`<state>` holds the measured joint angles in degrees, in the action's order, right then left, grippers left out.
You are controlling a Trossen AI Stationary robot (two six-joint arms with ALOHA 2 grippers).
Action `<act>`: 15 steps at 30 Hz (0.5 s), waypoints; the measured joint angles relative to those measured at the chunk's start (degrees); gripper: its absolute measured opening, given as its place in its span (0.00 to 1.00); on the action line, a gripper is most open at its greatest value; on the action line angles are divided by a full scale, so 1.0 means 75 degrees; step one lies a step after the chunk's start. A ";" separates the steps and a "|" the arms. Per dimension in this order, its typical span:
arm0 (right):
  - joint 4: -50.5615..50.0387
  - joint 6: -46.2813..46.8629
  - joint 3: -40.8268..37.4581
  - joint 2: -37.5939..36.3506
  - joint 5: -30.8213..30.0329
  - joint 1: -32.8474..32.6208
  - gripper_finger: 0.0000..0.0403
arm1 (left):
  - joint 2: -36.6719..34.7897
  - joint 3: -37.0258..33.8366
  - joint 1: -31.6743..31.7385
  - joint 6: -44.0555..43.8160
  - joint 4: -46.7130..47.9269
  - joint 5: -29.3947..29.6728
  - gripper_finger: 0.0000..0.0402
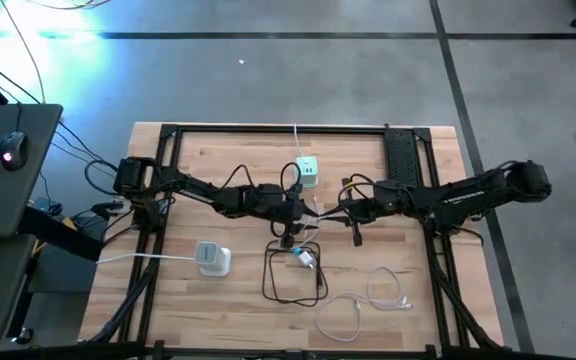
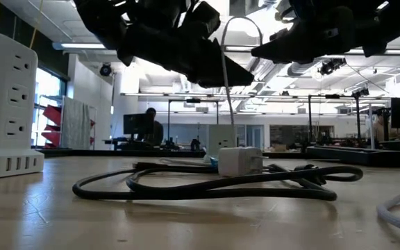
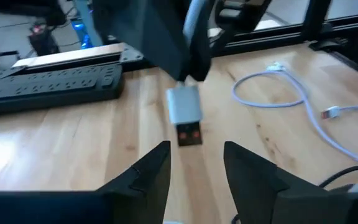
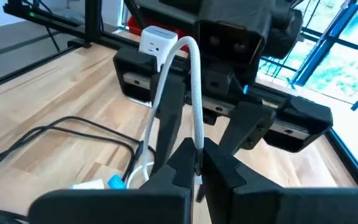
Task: Insert USB
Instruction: Insert the top white charger cable into the green outlet extension
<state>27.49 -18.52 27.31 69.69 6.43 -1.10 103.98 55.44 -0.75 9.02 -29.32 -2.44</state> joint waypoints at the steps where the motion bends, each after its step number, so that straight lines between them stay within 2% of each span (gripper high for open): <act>1: -0.0004 0.0000 0.0000 0.0000 0.0001 0.0000 0.00 | 0.0000 0.0000 0.0000 0.0000 -0.0054 0.0117 0.32; 11: -0.0104 0.0029 0.0000 0.0000 0.0007 0.0000 0.00 | 0.0011 0.0000 -0.0001 -0.0067 -0.0450 0.0224 0.31; 15: -0.0097 0.0029 0.0000 0.0000 0.0007 0.0000 0.00 | 0.0013 0.0000 0.0000 -0.0125 -0.0486 0.0221 0.25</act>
<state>26.76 -18.31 27.31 69.69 6.48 -1.10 104.09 55.44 -0.75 8.08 -32.97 -0.78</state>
